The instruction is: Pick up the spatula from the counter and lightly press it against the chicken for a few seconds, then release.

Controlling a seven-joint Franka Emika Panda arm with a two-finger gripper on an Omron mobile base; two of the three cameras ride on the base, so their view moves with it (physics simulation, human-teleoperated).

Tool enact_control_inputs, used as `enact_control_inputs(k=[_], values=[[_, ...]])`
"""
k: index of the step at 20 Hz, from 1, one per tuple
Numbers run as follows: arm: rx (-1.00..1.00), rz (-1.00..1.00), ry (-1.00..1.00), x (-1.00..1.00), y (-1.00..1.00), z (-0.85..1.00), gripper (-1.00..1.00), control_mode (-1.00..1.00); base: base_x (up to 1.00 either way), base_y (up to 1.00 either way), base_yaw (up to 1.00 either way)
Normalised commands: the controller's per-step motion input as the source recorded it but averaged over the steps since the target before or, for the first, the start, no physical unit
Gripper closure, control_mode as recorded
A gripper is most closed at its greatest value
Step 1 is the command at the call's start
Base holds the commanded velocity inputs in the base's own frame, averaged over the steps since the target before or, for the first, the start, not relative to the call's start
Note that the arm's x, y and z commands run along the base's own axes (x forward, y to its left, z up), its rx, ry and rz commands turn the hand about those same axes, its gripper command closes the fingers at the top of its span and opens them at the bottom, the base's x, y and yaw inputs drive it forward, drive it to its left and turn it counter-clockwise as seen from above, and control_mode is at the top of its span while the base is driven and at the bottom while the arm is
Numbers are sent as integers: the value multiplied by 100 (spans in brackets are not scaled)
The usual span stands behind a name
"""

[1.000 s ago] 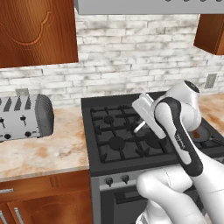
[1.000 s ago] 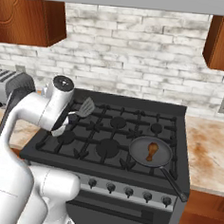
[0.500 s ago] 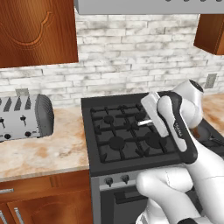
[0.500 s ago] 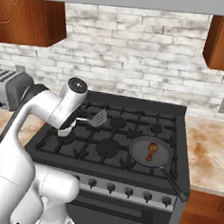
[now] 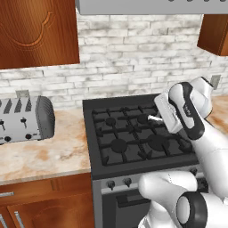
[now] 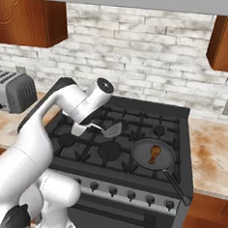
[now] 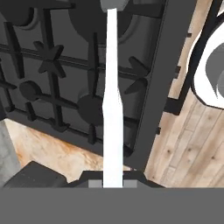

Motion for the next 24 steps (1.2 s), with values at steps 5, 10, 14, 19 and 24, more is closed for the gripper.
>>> enact_control_inputs(k=[5,10,14,19,24], values=[[7,-5,10,34,-38,0,100,-100,0,0,0],[5,-6,12,41,-30,-2,100,-100,0,0,0],[8,-4,13,31,-42,-10,100,-100,0,0,0],[11,0,6,24,-47,-6,100,-100,0,0,0],[13,0,3,24,-37,-4,100,-100,0,0,0]])
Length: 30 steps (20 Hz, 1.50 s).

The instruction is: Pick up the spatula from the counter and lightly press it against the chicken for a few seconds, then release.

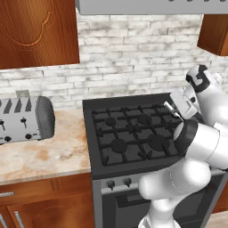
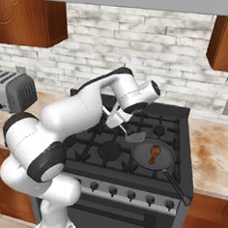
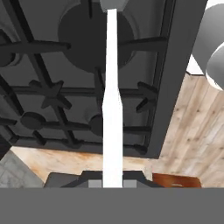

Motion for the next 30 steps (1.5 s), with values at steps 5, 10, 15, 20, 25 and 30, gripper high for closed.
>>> enact_control_inputs(k=[5,10,15,20,25,30], values=[[13,0,2,20,-34,-9,100,-100,0,0,0],[10,0,0,17,-33,-6,100,-100,0,0,0],[7,0,0,25,-19,-1,100,-100,0,0,0],[4,0,0,31,-10,-6,100,-100,0,0,0],[4,0,0,24,-23,-21,100,-100,0,0,0],[1,0,0,20,-28,-18,100,-100,0,0,0]])
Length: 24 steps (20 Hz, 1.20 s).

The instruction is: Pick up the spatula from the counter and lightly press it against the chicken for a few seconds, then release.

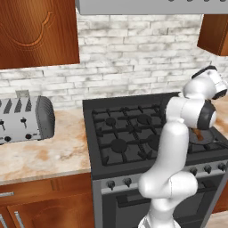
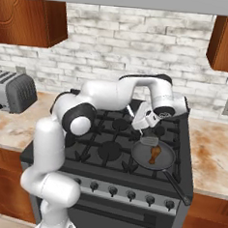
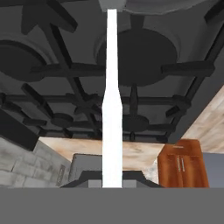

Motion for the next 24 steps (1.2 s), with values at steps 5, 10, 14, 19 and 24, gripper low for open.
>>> enact_control_inputs(k=[5,10,14,19,24], values=[[1,0,0,18,-25,-10,100,-100,0,0,0],[3,0,0,17,-27,-12,100,-100,0,0,0],[4,1,0,11,-24,-16,100,-100,0,0,0],[4,1,0,4,-15,-17,100,-100,0,0,0],[4,1,0,0,-9,-16,100,-100,0,0,0]])
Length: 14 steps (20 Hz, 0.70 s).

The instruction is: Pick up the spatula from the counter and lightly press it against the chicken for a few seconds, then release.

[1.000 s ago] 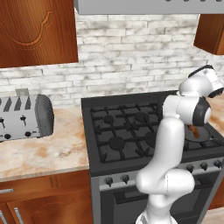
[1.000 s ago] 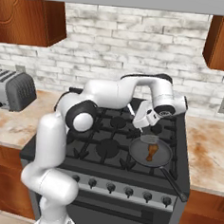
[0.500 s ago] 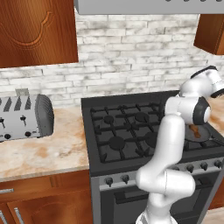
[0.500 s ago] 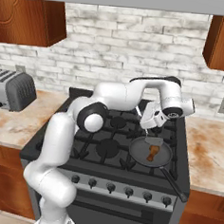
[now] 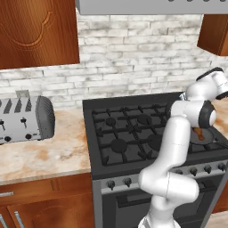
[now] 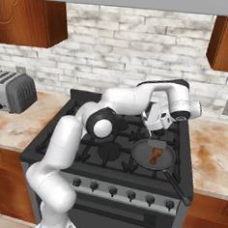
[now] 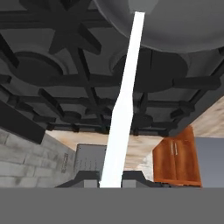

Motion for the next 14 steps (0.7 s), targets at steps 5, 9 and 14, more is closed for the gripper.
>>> enact_control_inputs(k=[5,9,14], values=[[3,0,0,0,-7,-19,100,-100,0,0,0],[2,0,0,0,-6,-16,100,-100,0,0,0],[2,0,0,0,-8,-16,100,-100,0,0,0]])
